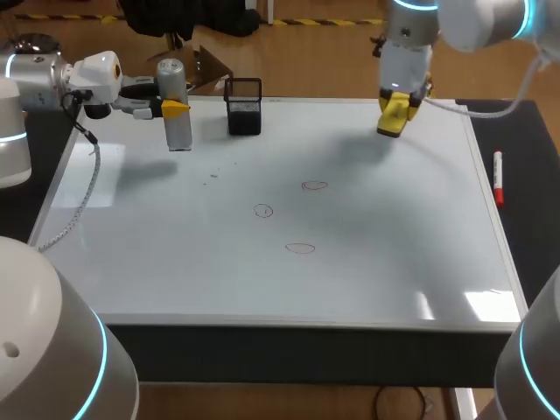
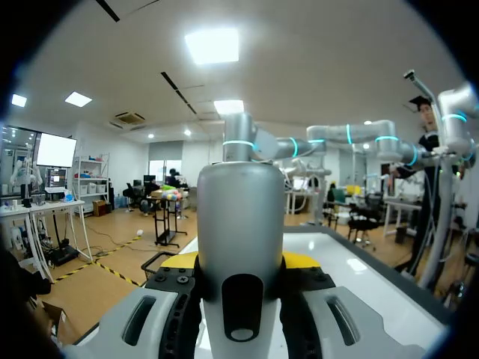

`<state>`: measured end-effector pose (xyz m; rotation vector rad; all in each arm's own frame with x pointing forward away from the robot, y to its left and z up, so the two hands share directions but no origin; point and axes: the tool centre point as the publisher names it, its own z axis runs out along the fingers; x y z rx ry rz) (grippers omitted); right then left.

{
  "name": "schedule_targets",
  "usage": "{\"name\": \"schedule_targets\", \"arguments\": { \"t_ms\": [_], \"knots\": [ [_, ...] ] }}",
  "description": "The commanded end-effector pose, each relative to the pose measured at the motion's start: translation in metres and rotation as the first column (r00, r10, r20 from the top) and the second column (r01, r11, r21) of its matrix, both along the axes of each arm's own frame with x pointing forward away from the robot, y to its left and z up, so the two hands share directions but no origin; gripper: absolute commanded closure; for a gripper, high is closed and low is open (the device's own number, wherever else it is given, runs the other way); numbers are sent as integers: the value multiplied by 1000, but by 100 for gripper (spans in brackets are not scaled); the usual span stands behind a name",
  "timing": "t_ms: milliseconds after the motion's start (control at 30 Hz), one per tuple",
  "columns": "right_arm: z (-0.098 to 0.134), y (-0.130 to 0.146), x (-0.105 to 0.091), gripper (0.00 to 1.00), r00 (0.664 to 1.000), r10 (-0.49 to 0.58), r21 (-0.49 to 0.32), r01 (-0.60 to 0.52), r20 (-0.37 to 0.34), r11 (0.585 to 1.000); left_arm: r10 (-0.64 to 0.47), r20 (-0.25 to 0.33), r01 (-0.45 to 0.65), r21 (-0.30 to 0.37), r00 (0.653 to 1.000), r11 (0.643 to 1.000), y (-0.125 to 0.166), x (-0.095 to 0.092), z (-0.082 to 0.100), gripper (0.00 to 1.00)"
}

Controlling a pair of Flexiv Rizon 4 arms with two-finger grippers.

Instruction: Pick up the inspection probe, press it on each red-marked spot on the whiteboard one by one, put down the probe, pick up the eraser, and wipe off all the red marks.

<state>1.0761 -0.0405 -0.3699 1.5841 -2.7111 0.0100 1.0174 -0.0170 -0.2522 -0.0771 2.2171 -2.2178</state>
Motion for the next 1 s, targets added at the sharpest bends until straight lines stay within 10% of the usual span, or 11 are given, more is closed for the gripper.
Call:
{"name": "schedule_targets", "arguments": {
  "t_ms": [33,1000],
  "knots": [
    [2,-26,-13,100,1000,-11,9,11,10,1000,2,2,-2,1,1000,1000,0,-1,1,100],
    [-3,-61,-38,100,995,-96,2,96,-19,995,2,2,-2,1,1000,1000,0,-1,1,100]
  ]
}}
